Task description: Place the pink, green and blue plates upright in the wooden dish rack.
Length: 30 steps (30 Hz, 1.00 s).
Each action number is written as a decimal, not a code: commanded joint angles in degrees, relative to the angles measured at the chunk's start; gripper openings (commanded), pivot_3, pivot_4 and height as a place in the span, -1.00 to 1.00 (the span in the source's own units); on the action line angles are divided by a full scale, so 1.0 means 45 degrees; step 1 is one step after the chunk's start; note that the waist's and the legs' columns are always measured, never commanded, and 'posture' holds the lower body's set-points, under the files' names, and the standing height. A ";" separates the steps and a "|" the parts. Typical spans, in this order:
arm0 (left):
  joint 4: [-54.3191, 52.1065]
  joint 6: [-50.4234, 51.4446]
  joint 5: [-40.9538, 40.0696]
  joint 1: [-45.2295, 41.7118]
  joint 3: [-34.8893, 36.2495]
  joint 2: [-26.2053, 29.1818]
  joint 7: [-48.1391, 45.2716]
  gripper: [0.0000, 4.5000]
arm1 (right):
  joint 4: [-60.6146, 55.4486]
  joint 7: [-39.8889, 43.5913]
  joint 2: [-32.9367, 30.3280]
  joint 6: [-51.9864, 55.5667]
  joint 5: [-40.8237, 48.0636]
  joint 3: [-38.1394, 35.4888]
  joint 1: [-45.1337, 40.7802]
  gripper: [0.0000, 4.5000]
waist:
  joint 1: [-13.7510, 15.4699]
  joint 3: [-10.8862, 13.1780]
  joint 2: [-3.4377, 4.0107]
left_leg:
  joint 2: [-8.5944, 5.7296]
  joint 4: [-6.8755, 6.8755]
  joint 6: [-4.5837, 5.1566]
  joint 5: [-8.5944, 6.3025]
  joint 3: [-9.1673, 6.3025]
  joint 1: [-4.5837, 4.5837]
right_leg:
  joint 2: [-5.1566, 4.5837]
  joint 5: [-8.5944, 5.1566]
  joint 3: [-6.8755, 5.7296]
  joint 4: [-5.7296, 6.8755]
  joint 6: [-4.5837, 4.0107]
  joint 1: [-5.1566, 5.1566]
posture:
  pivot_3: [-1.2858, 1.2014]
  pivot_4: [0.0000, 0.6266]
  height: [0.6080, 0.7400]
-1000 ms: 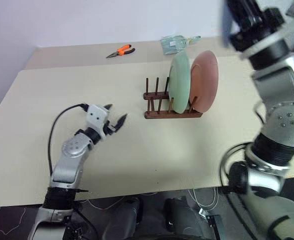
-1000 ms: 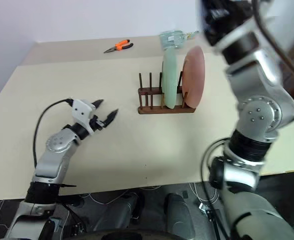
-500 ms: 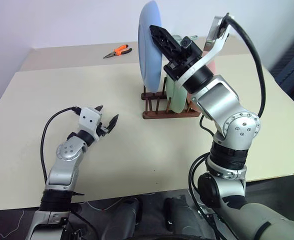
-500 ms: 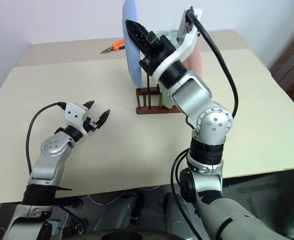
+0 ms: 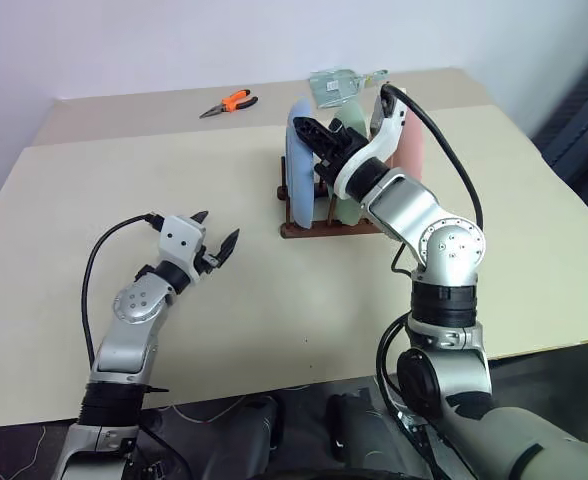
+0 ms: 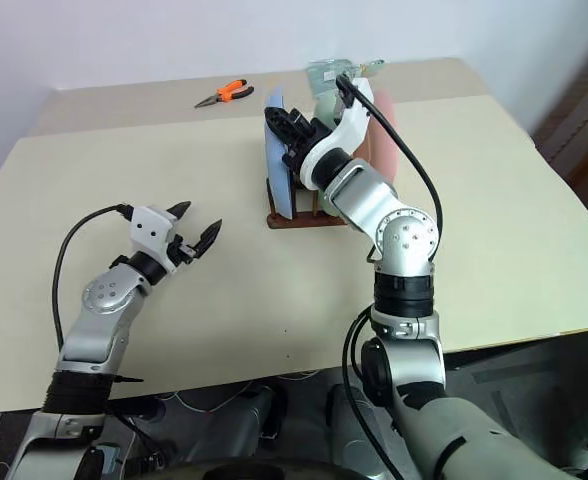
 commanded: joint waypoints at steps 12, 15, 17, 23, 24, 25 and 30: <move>-0.0406 -0.0084 0.0080 0.0134 -0.0051 -0.0143 0.0114 0.57 | -0.2714 0.5396 -0.3782 -0.1377 -0.4975 0.1914 -0.1266 0.53 | 0.0040 0.0000 -0.0003 | -0.0001 0.0001 0.0000 -0.0001 -0.0001 -0.0002 | -0.0007 -0.0001 -0.0008 -0.0012 0.0002 0.0005 | 0.03 -0.52 0.81; -0.0426 -0.0102 0.0065 0.0264 0.0077 -0.0087 0.0142 0.57 | -0.3323 0.6598 -0.5866 -0.2299 -0.6381 0.1315 -0.0539 0.53 | 0.0072 0.0001 -0.0007 | -0.0002 0.0005 -0.0021 -0.0014 -0.0001 -0.0003 | -0.0010 -0.0001 -0.0012 -0.0020 0.0004 0.0017 | 0.03 -0.52 0.81; -0.0355 -0.0157 0.0054 0.0397 0.0232 0.0043 0.0111 0.57 | -0.3447 0.7272 -0.7439 -0.2998 -0.7330 0.0512 0.0565 0.53 | 0.0272 -0.0011 -0.0033 | -0.0003 0.0008 -0.0023 -0.0018 -0.0009 -0.0003 | -0.0016 -0.0002 -0.0025 -0.0034 0.0006 0.0030 | 0.03 -0.52 0.81; -0.0022 -0.0225 0.0099 0.0541 0.0484 0.0283 0.0137 0.57 | -0.1924 0.7017 -0.9196 -0.3752 -0.9158 -0.1543 0.3432 0.53 | 0.0321 -0.0008 -0.0031 | -0.0001 0.0031 -0.0016 -0.0028 0.0003 -0.0005 | -0.0026 -0.0004 -0.0019 -0.0034 0.0009 0.0044 | 0.03 -0.52 0.81; -0.0007 -0.0181 0.0108 0.0543 0.0489 0.0270 0.0167 0.57 | -0.1580 0.7179 -0.9274 -0.3969 -0.9335 -0.1767 0.3917 0.53 | 0.0301 -0.0007 -0.0026 | 0.0001 0.0032 -0.0016 -0.0028 0.0003 -0.0005 | -0.0025 -0.0004 -0.0019 -0.0033 0.0009 0.0043 | 0.03 -0.52 0.81; 0.0001 -0.0167 0.0079 0.0709 0.0535 0.0349 0.0079 0.57 | -0.1265 0.7451 -0.9213 -0.4301 -0.9669 -0.1718 0.4935 0.53 | 0.0315 -0.0011 -0.0030 | 0.0002 0.0033 -0.0016 -0.0027 0.0005 -0.0004 | -0.0024 -0.0004 -0.0016 -0.0031 0.0009 0.0041 | 0.03 -0.52 0.81; -0.0029 0.0038 0.0066 0.1370 0.0670 0.0664 -0.0097 0.57 | -0.0425 0.9038 -0.8940 -0.6303 -1.0937 -0.0771 0.7828 0.53 | 0.0295 0.0000 -0.0012 | 0.0007 0.0020 0.0005 -0.0018 0.0012 0.0000 | -0.0020 -0.0007 -0.0008 -0.0038 0.0009 0.0044 | 0.03 -0.52 0.81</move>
